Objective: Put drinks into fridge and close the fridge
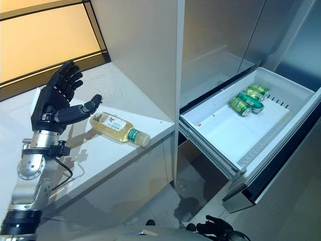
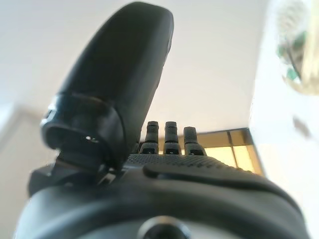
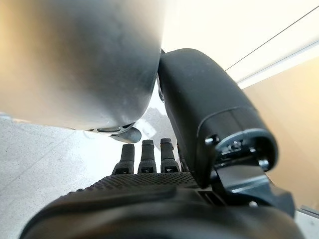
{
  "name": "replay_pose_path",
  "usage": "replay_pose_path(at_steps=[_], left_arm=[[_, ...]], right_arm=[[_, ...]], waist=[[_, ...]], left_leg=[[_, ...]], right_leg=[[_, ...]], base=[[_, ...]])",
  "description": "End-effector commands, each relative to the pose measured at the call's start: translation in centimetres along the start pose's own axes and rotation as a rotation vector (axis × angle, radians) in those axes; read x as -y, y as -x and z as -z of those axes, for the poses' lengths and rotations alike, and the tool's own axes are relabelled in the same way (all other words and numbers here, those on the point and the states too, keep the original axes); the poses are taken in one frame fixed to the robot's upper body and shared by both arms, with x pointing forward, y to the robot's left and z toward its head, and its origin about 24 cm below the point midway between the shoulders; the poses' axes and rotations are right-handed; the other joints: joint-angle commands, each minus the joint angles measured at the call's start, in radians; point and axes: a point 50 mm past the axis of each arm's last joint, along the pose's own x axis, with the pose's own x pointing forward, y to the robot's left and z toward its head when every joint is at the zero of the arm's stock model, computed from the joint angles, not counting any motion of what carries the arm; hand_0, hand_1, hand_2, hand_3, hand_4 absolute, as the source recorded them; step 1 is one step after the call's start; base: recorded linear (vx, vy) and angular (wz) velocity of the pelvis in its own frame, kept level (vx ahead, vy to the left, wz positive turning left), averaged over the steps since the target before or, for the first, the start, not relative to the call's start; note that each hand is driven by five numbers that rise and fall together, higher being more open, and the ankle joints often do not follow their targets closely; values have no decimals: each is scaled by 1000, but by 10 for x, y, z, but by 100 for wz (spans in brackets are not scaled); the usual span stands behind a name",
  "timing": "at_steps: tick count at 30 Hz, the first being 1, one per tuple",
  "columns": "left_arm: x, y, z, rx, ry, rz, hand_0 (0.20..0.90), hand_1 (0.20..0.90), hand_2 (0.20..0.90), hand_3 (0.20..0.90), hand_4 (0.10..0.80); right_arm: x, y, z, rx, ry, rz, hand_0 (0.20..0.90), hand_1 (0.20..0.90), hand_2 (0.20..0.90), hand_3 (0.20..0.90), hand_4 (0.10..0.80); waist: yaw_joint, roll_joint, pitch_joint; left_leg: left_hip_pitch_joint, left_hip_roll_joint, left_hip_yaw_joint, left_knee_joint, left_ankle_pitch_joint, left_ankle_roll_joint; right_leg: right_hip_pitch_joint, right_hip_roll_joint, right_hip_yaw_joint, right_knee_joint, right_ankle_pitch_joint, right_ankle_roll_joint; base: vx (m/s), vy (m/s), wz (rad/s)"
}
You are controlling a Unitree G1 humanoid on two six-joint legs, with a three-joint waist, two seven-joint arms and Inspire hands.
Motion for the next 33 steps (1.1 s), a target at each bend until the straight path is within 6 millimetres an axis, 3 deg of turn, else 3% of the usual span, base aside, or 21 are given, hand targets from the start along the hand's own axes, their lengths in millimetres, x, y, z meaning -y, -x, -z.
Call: replay_pose_path(at_steps=[1, 6, 8, 16, 24, 33], left_arm=[[-26, -18, -60, 284, -281, 21, 900, 900, 900, 900, 800], [-38, -17, -61, 230, -448, 46, 900, 900, 900, 900, 800], [-40, -15, -55, 173, -604, 61, 900, 900, 900, 900, 800], [-45, -18, -56, 81, -836, 164, 900, 900, 900, 900, 800], [-48, -20, -61, -10, -889, 254, 900, 900, 900, 900, 800], [-33, -18, -60, -59, -766, 354, 900, 900, 900, 900, 800]], right_arm=[[11, 3, 2, -2, 57, -1, 900, 900, 900, 900, 800], [16, 5, 4, -9, 71, 8, 900, 900, 900, 900, 800], [18, 5, 2, -11, 83, 12, 900, 900, 900, 900, 800], [19, 4, -8, 3, 115, 21, 900, 900, 900, 900, 800], [17, 3, -11, -11, 153, 25, 900, 900, 900, 900, 800], [12, 2, -17, 2, 196, 19, 900, 900, 900, 900, 800]], waist=[[-10, 3, -19], [-3, 10, -19], [2, 14, -17], [21, 24, -18], [28, 30, -21], [25, 32, -15]], left_leg=[[8, -36, 37, 6, -102, -2], [6, -35, 38, 6, -99, -2], [5, -35, 36, 6, -97, -4], [-5, -40, 21, 6, -90, -2], [-9, -44, 22, 6, -85, -2], [-15, -53, 21, 6, -83, 5]], right_leg=[[75, -17, -16, 11, -108, 76], [76, -19, -22, 11, -109, 78], [76, -20, -26, 11, -109, 79], [74, -23, -43, 11, -107, 80], [71, -28, -47, 11, -99, 89], [63, -32, -38, 11, -91, 94]], base=[[-16, 34, 0], [-3, 7, 0], [-18, 37, 1], [-27, 28, 4], [-11, 22, 5], [-38, 25, 3]])
